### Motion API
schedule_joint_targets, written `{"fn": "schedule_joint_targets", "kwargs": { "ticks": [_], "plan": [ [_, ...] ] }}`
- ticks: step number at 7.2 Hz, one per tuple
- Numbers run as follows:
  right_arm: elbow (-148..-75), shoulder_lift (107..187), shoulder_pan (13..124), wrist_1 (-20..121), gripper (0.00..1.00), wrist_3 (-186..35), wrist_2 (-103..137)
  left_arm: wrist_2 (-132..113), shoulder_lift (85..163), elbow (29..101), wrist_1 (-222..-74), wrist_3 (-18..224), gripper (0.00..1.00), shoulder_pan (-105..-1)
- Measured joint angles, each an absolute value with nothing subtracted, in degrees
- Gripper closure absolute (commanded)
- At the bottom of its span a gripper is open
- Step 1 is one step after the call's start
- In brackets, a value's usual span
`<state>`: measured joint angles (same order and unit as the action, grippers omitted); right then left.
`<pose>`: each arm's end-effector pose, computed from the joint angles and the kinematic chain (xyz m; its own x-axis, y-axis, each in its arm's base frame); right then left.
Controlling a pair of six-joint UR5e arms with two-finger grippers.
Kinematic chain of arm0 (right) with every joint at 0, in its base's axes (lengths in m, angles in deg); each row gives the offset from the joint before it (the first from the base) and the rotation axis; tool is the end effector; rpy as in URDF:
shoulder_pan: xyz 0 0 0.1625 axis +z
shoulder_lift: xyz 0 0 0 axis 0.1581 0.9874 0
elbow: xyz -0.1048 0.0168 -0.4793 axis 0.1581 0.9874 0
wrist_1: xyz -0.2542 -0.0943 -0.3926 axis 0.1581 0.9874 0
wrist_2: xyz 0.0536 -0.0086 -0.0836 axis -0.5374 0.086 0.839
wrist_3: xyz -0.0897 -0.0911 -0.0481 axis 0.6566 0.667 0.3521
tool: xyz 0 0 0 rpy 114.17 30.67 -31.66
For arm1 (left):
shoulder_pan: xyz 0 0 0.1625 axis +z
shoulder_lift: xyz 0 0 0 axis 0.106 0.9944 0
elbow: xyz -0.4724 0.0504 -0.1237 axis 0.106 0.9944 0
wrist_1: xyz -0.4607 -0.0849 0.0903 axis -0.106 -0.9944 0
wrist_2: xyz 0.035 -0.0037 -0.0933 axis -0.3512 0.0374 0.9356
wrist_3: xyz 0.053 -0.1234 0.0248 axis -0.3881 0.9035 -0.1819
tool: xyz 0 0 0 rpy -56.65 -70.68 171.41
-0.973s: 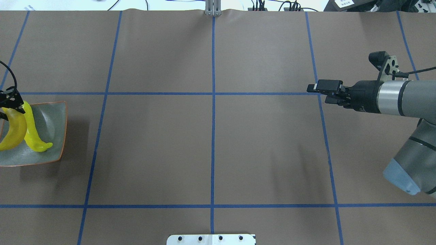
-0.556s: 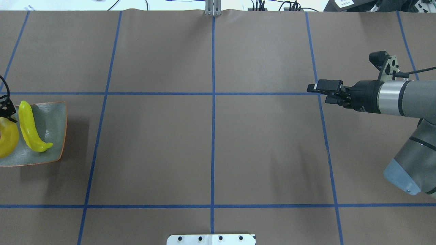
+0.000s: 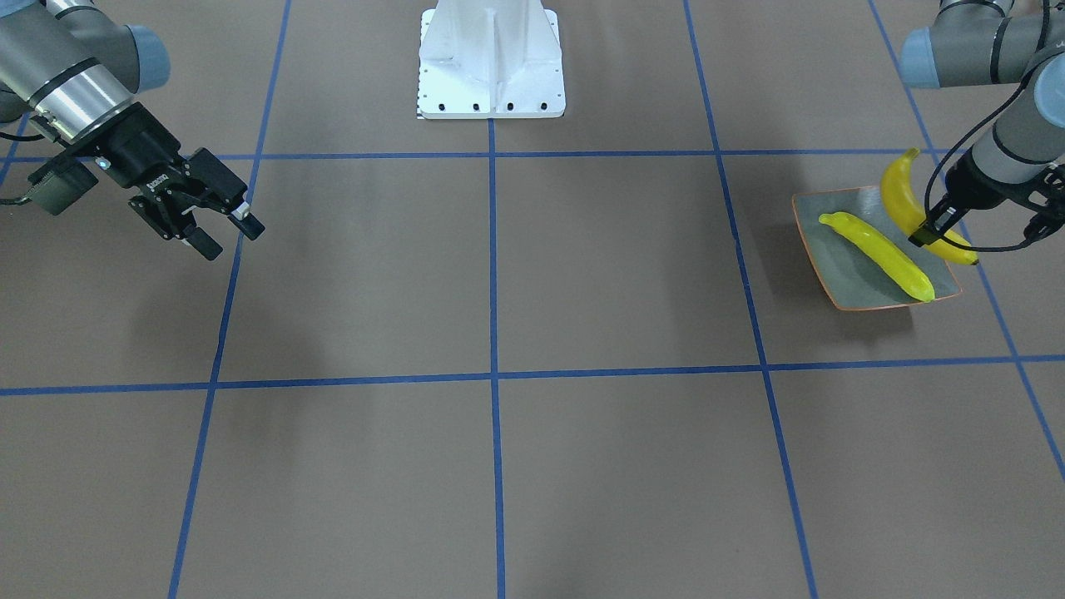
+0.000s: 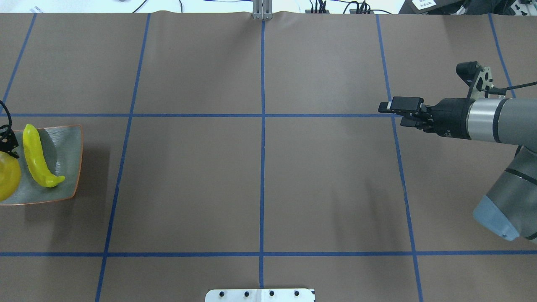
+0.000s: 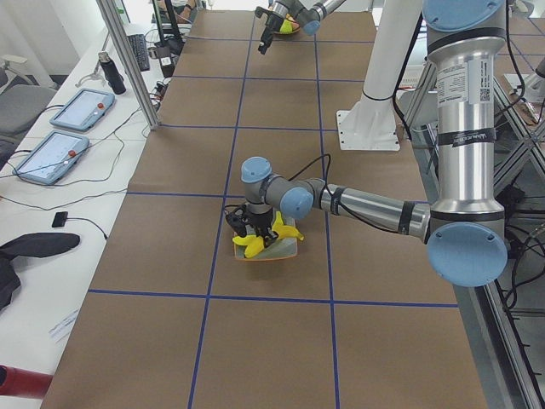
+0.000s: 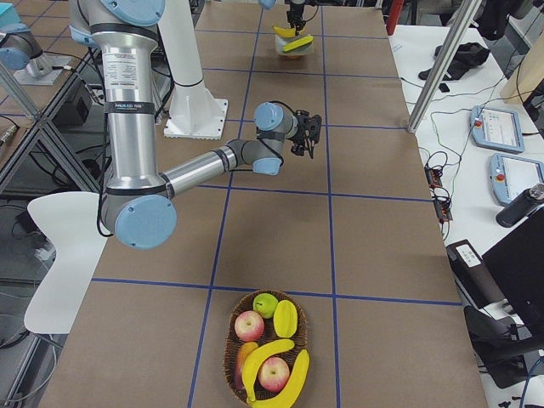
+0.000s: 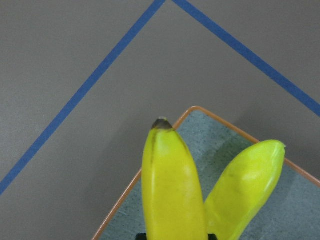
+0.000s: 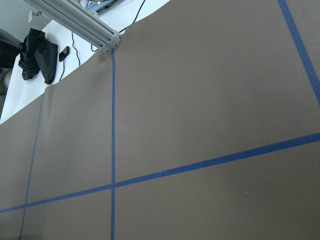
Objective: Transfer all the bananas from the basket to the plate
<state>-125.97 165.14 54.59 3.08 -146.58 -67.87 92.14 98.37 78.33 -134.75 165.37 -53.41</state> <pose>-0.3528 -0.4882 0.4203 0.1352 0.0723 0.9882 -0.4556 0.8902 -0.0028 0.2207 -0.4899 0.6578 0.6029 -0.6515 -0.4605 0.5002 0.7584 -0.4179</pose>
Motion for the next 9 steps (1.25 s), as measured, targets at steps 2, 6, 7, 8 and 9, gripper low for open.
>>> {"fn": "schedule_joint_targets", "kwargs": {
  "ticks": [2,6,7,8,9],
  "plan": [
    [-126.01,165.15,54.62,3.01,0.0,-146.67,-67.87,91.85,97.75,78.34,-134.93,165.19,0.0,-52.91],
    [-125.81,165.32,54.62,3.0,0.0,-146.7,-67.87,92.3,97.9,78.76,-135.28,165.1,0.0,-52.54],
    [-125.76,165.66,54.65,3.0,0.0,-146.69,-67.89,93.0,98.07,79.73,-135.51,165.1,0.0,-52.55],
    [-125.63,166.29,54.84,3.0,0.0,-146.61,-67.95,94.49,98.64,81.54,-135.49,165.17,0.0,-52.63],
    [-125.46,167.16,55.41,3.0,0.0,-146.51,-68.12,95.84,99.97,83.31,-135.31,165.28,0.0,-52.73]
  ]
}}
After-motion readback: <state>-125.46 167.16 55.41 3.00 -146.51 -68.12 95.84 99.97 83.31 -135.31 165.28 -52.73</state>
